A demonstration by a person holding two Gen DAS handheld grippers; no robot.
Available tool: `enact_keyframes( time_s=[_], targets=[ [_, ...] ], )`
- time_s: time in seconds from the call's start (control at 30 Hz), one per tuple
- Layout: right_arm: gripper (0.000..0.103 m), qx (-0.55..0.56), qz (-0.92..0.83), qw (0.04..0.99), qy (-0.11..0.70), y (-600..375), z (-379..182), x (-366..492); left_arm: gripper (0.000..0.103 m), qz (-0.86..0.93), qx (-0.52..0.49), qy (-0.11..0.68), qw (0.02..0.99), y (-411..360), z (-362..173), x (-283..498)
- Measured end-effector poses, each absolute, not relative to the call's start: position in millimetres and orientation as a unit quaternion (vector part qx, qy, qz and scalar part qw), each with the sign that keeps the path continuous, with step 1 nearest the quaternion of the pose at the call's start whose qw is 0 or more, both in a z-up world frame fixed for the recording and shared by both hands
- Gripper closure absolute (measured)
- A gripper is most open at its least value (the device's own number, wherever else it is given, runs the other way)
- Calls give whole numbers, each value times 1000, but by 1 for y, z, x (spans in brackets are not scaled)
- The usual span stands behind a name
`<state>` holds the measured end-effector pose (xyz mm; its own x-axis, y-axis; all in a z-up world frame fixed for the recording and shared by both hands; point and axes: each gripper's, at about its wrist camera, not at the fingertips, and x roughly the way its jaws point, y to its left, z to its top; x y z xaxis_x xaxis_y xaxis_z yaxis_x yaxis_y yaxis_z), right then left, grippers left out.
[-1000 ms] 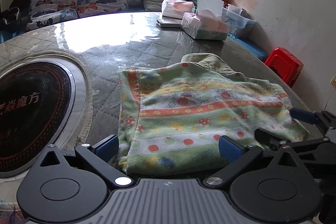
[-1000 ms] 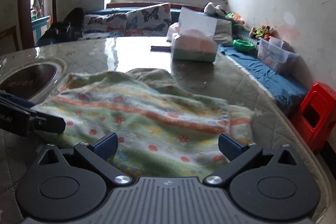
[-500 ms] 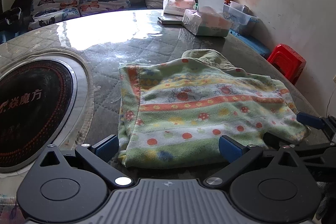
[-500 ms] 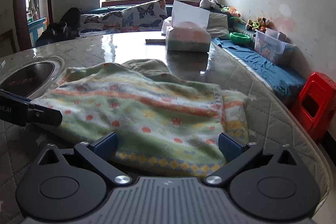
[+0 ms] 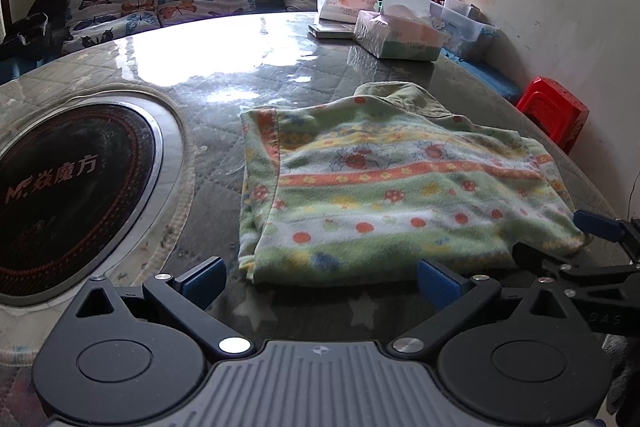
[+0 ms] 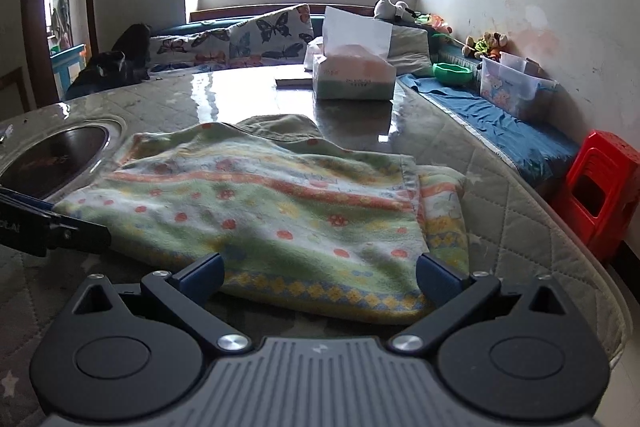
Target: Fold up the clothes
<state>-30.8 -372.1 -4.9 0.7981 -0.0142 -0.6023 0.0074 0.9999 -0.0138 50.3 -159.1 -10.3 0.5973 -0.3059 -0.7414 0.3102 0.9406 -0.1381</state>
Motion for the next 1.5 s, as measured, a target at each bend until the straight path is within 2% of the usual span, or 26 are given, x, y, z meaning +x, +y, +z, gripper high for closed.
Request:
enact_keyframes(
  time_s=[1.5],
  targets=[
    [0,31,20,945,324,-345,-10,-73,0,-179,33,404,897,-159,-14,0]
  ],
)
